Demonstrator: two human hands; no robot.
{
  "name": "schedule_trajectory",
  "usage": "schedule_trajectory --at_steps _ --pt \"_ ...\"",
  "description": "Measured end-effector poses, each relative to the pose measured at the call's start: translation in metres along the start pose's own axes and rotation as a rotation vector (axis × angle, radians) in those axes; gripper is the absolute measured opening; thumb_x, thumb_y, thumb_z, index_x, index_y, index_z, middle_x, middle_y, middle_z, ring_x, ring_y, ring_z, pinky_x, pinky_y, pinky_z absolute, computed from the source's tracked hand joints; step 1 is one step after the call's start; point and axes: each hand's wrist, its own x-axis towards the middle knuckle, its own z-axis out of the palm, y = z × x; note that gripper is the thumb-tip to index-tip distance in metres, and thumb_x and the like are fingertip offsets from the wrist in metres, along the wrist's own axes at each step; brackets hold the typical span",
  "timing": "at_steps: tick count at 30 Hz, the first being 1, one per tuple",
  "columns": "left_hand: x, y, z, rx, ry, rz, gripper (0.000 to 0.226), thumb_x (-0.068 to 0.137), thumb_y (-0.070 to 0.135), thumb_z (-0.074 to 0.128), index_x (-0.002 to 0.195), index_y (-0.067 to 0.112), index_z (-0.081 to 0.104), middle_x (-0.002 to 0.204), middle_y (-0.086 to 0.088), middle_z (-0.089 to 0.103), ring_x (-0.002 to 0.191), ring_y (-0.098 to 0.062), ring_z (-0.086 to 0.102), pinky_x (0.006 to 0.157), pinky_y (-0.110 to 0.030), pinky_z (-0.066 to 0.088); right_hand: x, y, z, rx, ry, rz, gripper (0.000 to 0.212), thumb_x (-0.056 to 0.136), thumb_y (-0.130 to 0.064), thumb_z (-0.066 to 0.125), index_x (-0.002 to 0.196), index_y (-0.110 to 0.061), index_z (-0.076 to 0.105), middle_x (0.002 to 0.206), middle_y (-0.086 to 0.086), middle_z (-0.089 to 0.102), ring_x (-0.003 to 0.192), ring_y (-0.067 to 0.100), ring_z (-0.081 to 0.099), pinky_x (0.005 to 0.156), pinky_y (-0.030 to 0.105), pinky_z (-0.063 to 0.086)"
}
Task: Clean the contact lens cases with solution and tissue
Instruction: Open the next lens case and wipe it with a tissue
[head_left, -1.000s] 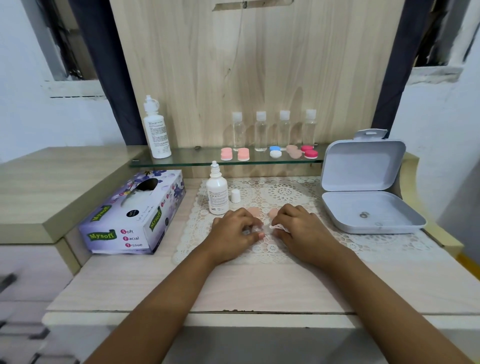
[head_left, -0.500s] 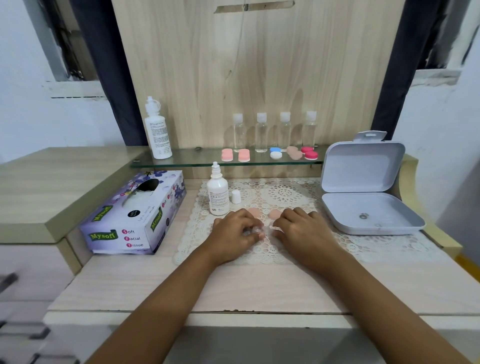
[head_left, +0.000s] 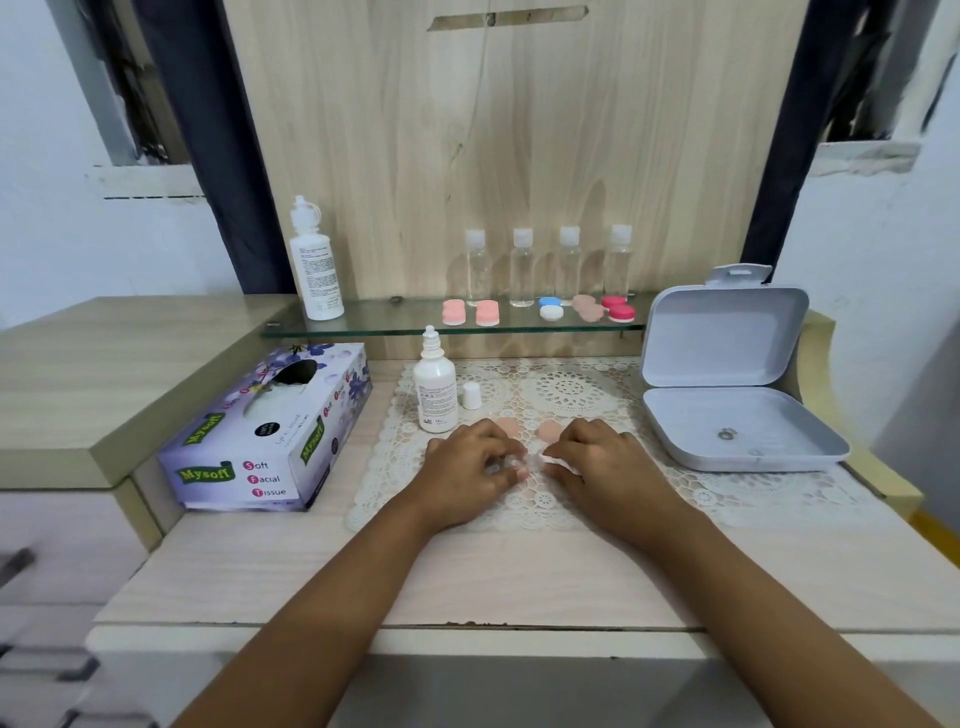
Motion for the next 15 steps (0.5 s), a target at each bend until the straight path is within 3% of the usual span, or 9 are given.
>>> schedule_trajectory --at_steps 9,12,15 --pt "-0.0018 0.0013 -0.0005 0.04 -0.029 -0.012 0.03 0.091 0.039 0.055 0.117 0.028 0.063 0.101 0.014 0.048 0.098 -0.004 0.045 0.099 -0.038 0.031 0.0009 0.0017 0.0006 0.11 -0.035 0.058 0.025 0.091 -0.031 0.053 0.111 -0.019 0.06 0.109 0.001 0.055 0.108 0.021 0.048 0.088 0.035 0.04" --pt "-0.003 0.0035 -0.0017 0.014 -0.031 -0.042 0.033 0.094 0.039 0.049 0.122 0.026 0.06 0.109 0.009 0.051 0.108 -0.008 0.048 0.103 -0.039 0.028 -0.0009 0.0016 -0.001 0.307 0.032 0.111 0.017 0.089 -0.027 0.058 0.104 -0.02 0.063 0.096 -0.003 0.054 0.095 0.018 0.054 0.081 0.032 0.041" --pt "-0.0035 0.0045 -0.0028 -0.066 -0.032 -0.05 0.031 0.096 0.039 0.044 0.116 0.025 0.062 0.103 0.009 0.052 0.104 -0.009 0.049 0.103 -0.044 0.032 0.001 -0.0022 -0.0057 0.514 0.093 0.18 0.012 0.089 -0.024 0.058 0.099 -0.021 0.063 0.094 -0.002 0.06 0.089 0.012 0.055 0.073 0.02 0.038"
